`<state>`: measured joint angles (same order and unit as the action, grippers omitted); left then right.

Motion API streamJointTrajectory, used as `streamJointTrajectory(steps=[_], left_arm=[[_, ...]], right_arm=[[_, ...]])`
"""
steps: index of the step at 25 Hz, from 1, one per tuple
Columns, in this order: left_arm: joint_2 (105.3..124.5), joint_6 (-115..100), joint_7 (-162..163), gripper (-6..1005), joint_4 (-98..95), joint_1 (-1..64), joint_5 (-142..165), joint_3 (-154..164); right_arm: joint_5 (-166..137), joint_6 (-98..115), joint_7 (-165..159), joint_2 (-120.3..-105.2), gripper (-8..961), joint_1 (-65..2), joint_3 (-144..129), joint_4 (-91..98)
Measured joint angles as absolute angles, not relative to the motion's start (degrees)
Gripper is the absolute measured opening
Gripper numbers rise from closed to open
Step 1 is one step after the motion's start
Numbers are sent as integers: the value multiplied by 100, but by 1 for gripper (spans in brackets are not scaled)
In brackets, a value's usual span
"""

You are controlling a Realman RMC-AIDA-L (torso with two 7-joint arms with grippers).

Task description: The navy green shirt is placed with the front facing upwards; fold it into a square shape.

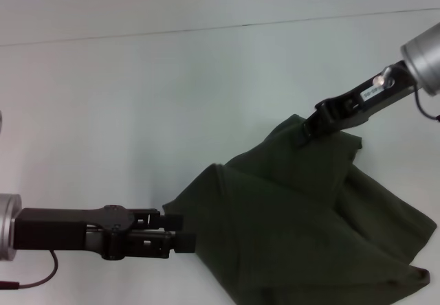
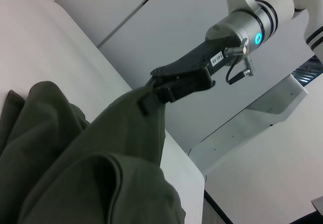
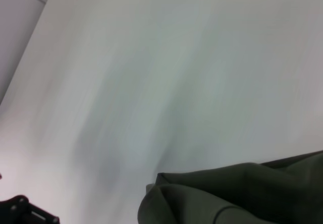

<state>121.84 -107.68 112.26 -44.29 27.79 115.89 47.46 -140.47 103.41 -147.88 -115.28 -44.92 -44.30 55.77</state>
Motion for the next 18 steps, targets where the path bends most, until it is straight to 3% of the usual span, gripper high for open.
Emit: streamJointTrajectory(steps=[11, 18], left_arm=[[12181, -10754, 11300, 812, -4429, 2806, 11593, 4751], [12181, -10754, 11350, 812, -4429, 2775, 11593, 4747]], right_arm=[[-14146, 10122, -14866, -11232, 53, -4445, -4276, 5658], [-14671, 9590, -14824, -11200, 65, -4511, -4372, 5453]])
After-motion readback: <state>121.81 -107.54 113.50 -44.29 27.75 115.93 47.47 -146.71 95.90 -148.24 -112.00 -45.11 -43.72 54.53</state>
